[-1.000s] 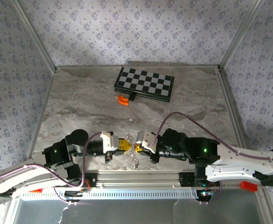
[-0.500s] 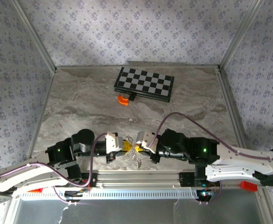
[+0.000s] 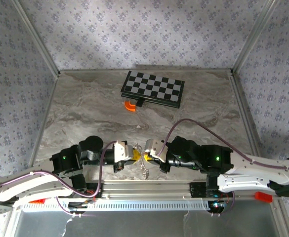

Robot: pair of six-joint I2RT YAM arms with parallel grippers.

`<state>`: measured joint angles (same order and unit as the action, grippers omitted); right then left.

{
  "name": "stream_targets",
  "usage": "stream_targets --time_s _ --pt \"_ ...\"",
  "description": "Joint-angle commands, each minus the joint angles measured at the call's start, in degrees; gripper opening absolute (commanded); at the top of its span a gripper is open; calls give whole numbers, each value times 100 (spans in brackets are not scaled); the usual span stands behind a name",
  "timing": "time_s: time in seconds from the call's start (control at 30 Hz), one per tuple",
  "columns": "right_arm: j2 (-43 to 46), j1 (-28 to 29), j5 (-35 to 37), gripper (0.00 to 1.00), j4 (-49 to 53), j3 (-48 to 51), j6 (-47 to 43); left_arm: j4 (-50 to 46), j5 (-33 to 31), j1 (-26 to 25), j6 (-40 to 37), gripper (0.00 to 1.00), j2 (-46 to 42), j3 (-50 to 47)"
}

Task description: Put the keys on the keyring

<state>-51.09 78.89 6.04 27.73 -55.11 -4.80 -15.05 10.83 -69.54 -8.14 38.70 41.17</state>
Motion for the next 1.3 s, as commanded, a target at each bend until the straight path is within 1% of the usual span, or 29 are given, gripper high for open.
stream_targets --time_s 0.0,0.1,0.13,0.2,0.27,0.33,0.43,0.47,0.5,0.57,0.67,0.77,0.8,1.03,1.13,1.27 --pt "5 15 368 0 238 -393 -130 -94 -180 -18 -74 0 -104 136" --pt "-131 21 649 0 605 -614 -219 -77 -287 -19 -56 0 -160 56" --pt "-187 16 729 0 716 -680 -237 -57 -337 -21 -49 4 -190 41" --pt "-300 13 868 0 1027 -849 -249 54 -420 -16 -16 20 -291 -47" --pt "-410 12 897 0 1247 -988 -221 196 -461 -17 11 32 -432 -153" --pt "-576 -52 1025 0 1443 -1143 -312 264 -530 -18 39 39 -548 -226" --pt "-910 -249 1245 0 1836 -1527 -175 320 -578 -23 102 48 -675 -321" --pt "-999 -317 1250 0 1903 -1578 -139 340 -585 -22 154 54 -707 -351" --pt "-1070 -391 1233 0 1948 -1604 -111 358 -606 -21 192 62 -736 -386" --pt "-1215 -564 1183 0 2032 -1692 -32 389 -705 -19 281 68 -774 -437" --pt "-1493 -837 1177 0 2193 -1870 92 508 -951 -21 458 86 -835 -564" --pt "-1850 -1115 1188 0 2371 -2097 208 512 -1273 -16 604 97 -889 -652" --pt "-1959 -1182 1189 0 2395 -2157 216 474 -1367 -21 619 99 -914 -675" --pt "-2596 -1525 970 0 2303 -2568 165 270 -1882 -16 795 99 -1139 -819" --pt "-2905 -1755 909 0 2336 -2841 137 240 -1987 -23 862 100 -1258 -903" --pt "-3252 -2111 555 0 2266 -3085 133 223 -2076 -19 932 99 -1419 -1011"
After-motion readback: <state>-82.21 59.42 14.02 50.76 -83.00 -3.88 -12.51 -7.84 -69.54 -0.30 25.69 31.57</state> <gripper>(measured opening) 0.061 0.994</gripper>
